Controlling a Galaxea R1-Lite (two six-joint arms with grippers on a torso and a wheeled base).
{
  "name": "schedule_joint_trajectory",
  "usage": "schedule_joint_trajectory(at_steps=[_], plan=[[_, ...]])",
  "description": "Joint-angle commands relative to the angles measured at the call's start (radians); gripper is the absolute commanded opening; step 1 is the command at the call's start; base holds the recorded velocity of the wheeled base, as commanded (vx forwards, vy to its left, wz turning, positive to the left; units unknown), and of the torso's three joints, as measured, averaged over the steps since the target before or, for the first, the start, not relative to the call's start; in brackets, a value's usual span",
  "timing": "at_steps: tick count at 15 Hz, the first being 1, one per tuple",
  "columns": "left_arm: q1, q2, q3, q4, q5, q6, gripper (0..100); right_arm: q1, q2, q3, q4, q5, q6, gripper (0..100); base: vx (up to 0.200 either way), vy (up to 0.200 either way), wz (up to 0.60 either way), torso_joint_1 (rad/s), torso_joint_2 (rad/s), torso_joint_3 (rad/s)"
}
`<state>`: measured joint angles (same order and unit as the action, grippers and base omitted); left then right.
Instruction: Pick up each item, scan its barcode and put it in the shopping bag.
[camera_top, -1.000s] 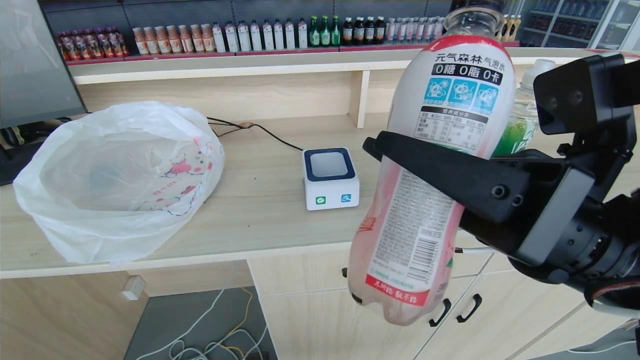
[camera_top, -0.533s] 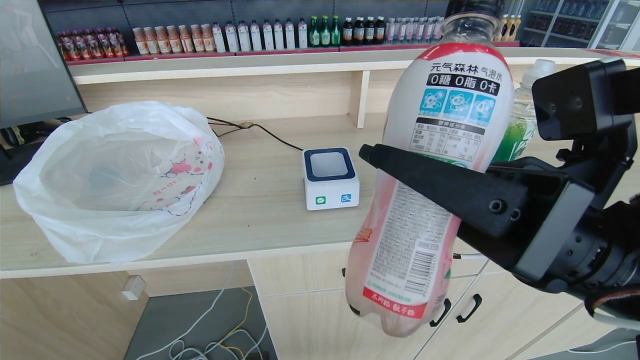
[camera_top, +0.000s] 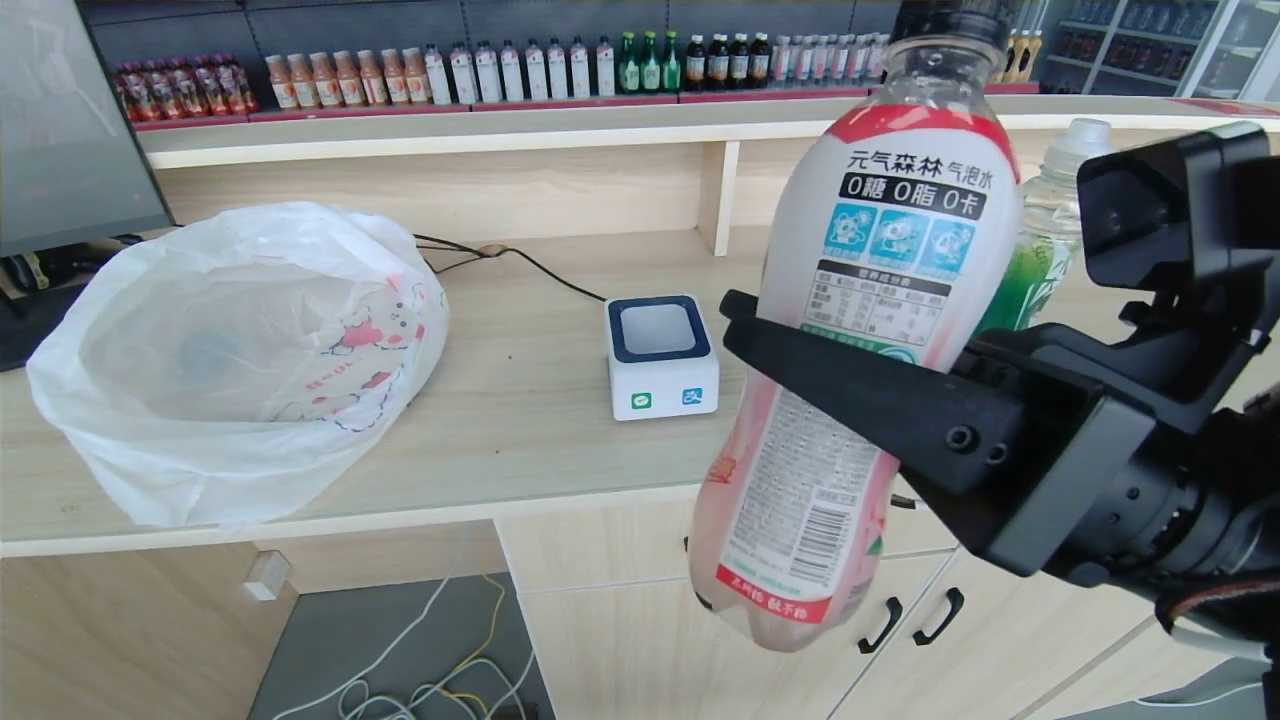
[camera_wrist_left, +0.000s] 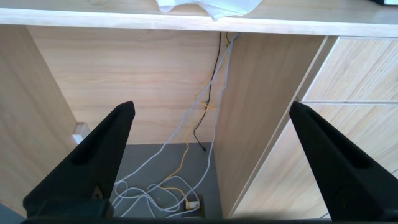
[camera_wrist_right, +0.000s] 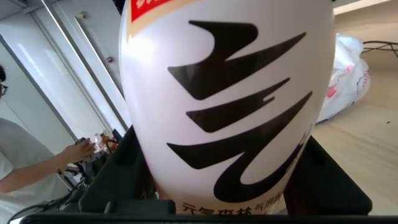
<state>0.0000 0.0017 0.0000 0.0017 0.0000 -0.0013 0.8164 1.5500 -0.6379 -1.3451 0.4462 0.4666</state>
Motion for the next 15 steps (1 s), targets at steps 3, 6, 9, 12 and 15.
schedule_joint_trajectory(at_steps=[3,6,9,12,15], plan=[[0.0,0.0,0.0,0.0,0.0,0.0,100,-0.01,0.001,0.084,0.0,-0.043,-0.167,0,0.0,0.0,0.0,0.0,0.0,0.0],[0.0,0.0,0.0,0.0,0.0,0.0,100,-0.01,0.004,0.106,0.034,-0.208,-0.332,0,0.0,0.0,0.0,0.0,0.0,0.0],[0.0,0.0,0.0,0.0,0.0,0.0,100,-0.008,-0.01,0.13,0.04,-0.351,-0.43,0,0.0,0.0,0.0,0.0,0.0,0.0],[0.0,0.0,0.0,0.0,0.0,0.0,100,-0.008,-0.047,0.119,0.041,-0.431,-0.599,0,0.0,0.0,0.0,0.0,0.0,0.0],[0.0,0.0,0.0,0.0,0.0,0.001,100,-0.008,-0.059,0.121,0.04,-0.541,-0.663,0,0.0,0.0,0.0,0.0,0.0,0.0]])
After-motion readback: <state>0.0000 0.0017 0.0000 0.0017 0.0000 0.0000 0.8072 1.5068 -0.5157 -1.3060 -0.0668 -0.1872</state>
